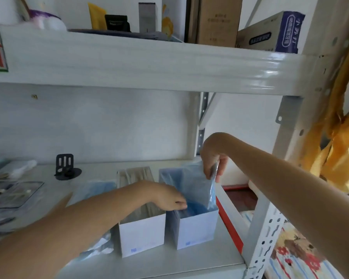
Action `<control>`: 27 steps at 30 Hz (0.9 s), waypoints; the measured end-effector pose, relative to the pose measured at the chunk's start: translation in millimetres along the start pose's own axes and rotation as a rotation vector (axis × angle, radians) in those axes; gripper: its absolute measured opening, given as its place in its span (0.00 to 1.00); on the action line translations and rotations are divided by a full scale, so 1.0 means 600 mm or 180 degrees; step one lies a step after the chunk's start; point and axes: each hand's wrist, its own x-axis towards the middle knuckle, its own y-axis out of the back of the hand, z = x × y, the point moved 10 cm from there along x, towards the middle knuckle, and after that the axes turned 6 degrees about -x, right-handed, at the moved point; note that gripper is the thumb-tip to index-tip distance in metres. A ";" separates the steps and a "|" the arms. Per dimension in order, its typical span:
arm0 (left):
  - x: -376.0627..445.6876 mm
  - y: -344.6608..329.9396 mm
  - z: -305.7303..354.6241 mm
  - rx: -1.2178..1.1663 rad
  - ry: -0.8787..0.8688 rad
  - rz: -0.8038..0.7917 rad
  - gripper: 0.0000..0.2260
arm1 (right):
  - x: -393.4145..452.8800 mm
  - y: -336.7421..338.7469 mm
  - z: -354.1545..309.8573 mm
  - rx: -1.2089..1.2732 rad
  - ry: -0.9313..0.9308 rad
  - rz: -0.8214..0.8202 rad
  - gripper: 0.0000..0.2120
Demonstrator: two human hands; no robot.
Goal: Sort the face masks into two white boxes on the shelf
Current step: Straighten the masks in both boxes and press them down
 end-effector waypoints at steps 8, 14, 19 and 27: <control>-0.005 0.020 0.020 0.0129 0.0066 0.0032 0.18 | -0.003 0.057 -0.032 -0.0424 0.0042 0.0486 0.06; 0.004 0.016 0.041 0.0017 0.0170 0.0088 0.19 | -0.022 0.048 -0.021 -0.1286 -0.0416 -0.0050 0.11; 0.009 0.007 0.059 0.0259 0.0309 0.0134 0.23 | -0.003 0.021 -0.019 -0.1373 -0.0437 -0.0308 0.12; 0.004 -0.025 0.030 -0.0750 0.0664 -0.0025 0.27 | 0.024 0.019 -0.063 0.0218 0.0490 0.0463 0.04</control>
